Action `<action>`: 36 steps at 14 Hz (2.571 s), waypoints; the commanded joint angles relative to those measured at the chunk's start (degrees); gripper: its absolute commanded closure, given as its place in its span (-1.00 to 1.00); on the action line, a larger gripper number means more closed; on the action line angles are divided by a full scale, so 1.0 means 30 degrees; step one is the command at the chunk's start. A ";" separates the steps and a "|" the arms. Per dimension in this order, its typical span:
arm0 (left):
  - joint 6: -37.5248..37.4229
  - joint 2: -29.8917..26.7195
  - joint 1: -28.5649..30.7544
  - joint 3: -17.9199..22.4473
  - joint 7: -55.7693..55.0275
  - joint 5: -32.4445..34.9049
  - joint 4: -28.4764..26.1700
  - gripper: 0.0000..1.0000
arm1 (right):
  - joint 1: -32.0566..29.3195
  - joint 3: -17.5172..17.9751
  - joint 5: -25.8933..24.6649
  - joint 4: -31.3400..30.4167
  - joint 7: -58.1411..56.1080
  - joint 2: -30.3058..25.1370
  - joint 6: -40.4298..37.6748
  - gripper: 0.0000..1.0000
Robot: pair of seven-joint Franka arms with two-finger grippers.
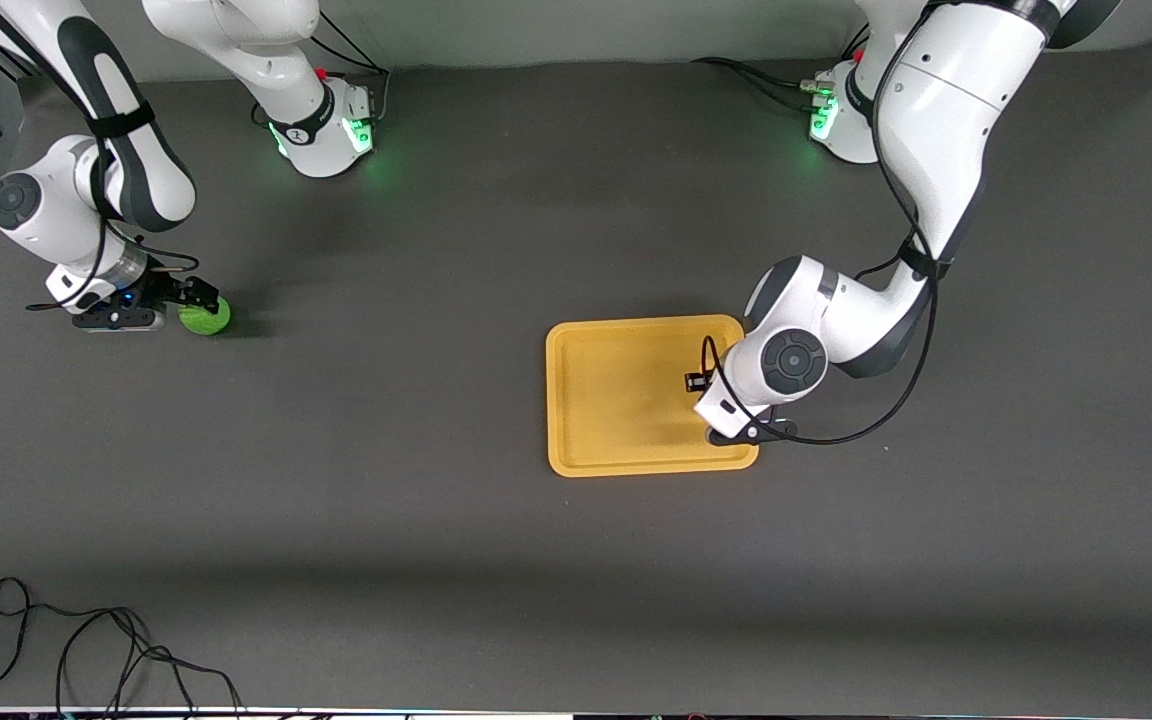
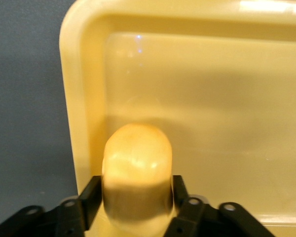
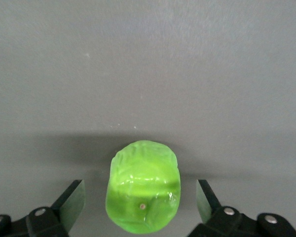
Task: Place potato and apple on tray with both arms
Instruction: 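Carry the potato onto the tray while the right gripper grasps the apple, then release the potato and withdraw the left gripper while the right lifts apple, then carry the green apple with the right gripper onto the tray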
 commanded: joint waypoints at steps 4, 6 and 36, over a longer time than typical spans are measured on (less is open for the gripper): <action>-0.2385 -0.1888 0.0283 0.0379 -0.0126 0.0643 0.0109 -0.99 | 0.0069 -0.0179 0.0439 0.0037 -0.0187 0.1793 0.1161 -1.00; -0.4291 -0.3614 0.1713 0.0409 0.1331 0.0672 0.0286 -0.99 | 0.0010 -0.0179 0.0439 0.0037 -0.0216 0.1940 0.1103 -0.61; -0.8167 -1.1797 0.9455 0.1640 1.4176 -0.0120 -0.0269 -0.99 | 1.6064 0.2740 0.4600 3.2966 2.0833 1.3568 -1.7831 0.12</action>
